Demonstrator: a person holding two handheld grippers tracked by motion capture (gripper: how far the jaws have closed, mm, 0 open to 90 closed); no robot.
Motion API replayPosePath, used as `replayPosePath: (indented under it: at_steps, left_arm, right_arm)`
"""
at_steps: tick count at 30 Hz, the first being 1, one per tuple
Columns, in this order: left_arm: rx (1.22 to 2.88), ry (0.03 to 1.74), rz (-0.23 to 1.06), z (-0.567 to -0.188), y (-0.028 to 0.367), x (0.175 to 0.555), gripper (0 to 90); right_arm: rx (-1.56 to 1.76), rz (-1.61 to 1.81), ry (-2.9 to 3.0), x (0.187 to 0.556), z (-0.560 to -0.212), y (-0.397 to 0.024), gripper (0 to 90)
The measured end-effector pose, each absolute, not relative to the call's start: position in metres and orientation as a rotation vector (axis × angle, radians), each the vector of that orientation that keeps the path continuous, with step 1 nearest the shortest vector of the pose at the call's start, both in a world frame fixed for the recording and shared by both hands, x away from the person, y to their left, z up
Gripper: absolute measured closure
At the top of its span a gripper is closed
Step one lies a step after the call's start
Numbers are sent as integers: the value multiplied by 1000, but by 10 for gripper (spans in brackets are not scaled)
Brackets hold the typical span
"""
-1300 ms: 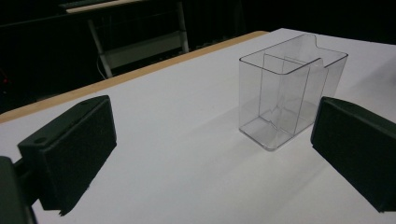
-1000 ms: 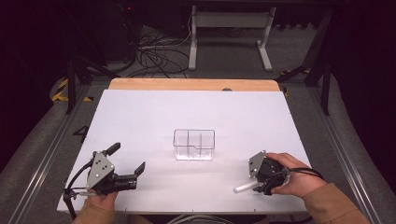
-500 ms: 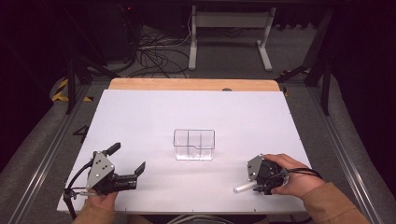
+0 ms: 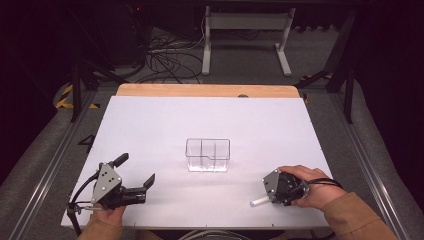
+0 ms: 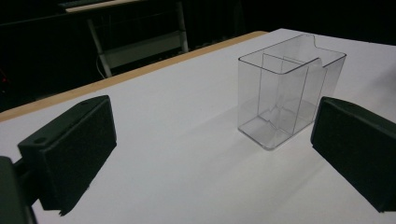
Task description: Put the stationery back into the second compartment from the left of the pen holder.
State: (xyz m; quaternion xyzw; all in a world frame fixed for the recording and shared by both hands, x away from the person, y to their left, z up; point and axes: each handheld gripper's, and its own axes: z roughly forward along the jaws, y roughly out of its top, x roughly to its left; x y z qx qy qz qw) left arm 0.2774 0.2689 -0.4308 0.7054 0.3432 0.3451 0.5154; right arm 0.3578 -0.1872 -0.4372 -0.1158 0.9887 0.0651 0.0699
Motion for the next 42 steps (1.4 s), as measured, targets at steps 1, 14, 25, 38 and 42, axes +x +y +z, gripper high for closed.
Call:
replayPosePath:
  at_steps: [1,14,25,38,42]
  left_arm:
    - [1695,825,828,-431,269,277,9]
    - [1696,825,823,-431,268,277,9]
    - [1696,825,825,-431,268,277,9]
    - [1694,825,828,-431,269,277,9]
    - [1694,827,825,-431,268,277,9]
  right_arm:
    - [-351,194,2975,358,-438,-187,653]
    - [-428,159,2981,359,-440,-186,769]
    - [-445,157,2984,358,-440,-186,790]
    - [-378,334,2934,356,-422,-188,791]
    - [-369,449,2899,357,-413,-190,791]
